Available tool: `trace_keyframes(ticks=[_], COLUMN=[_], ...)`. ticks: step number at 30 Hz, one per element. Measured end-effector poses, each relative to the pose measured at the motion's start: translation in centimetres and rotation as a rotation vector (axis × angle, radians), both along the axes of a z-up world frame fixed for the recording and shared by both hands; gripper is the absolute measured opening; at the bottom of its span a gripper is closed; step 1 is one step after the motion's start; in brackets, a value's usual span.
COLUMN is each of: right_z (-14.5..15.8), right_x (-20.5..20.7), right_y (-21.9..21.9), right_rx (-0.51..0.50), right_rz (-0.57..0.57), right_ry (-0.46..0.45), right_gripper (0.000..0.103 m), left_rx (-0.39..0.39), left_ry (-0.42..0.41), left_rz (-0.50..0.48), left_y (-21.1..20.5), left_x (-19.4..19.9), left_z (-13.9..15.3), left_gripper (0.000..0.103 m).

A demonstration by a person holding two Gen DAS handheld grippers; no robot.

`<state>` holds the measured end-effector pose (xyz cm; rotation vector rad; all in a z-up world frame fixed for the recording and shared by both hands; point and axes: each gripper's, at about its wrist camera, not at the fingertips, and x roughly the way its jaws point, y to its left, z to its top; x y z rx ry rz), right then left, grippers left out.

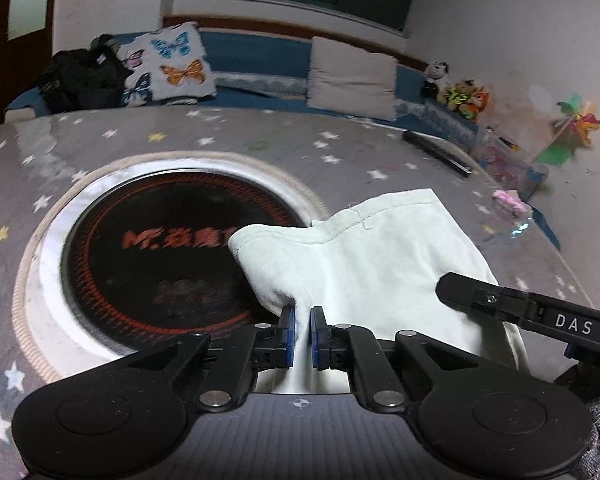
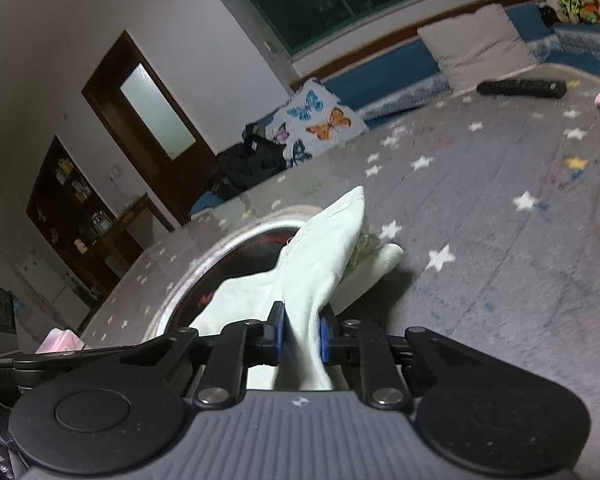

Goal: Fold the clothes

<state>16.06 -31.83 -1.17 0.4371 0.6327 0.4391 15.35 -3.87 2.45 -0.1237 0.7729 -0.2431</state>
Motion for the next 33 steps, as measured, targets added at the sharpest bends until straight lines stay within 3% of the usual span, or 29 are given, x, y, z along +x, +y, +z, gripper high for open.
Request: trace_keyframes(ticks=[17,33], right_z=[5.2,5.9], right_x=[-0.5,2.1], right_y=[-7.8,-12.6], right_rx=[-0.087,-0.17], right_rz=[-0.134,-0.176], right_ry=[-0.107,-0.096], right_gripper=[0.015,0.015], left_rx=[0.012,0.034], left_ry=[-0.067,-0.03], left_rz=[-0.142,-0.167], left_y=[-10.1,-15.4], left_x=[3.1,6.8], left_z=[4.3,3.8], left_gripper=[0.008,0.008])
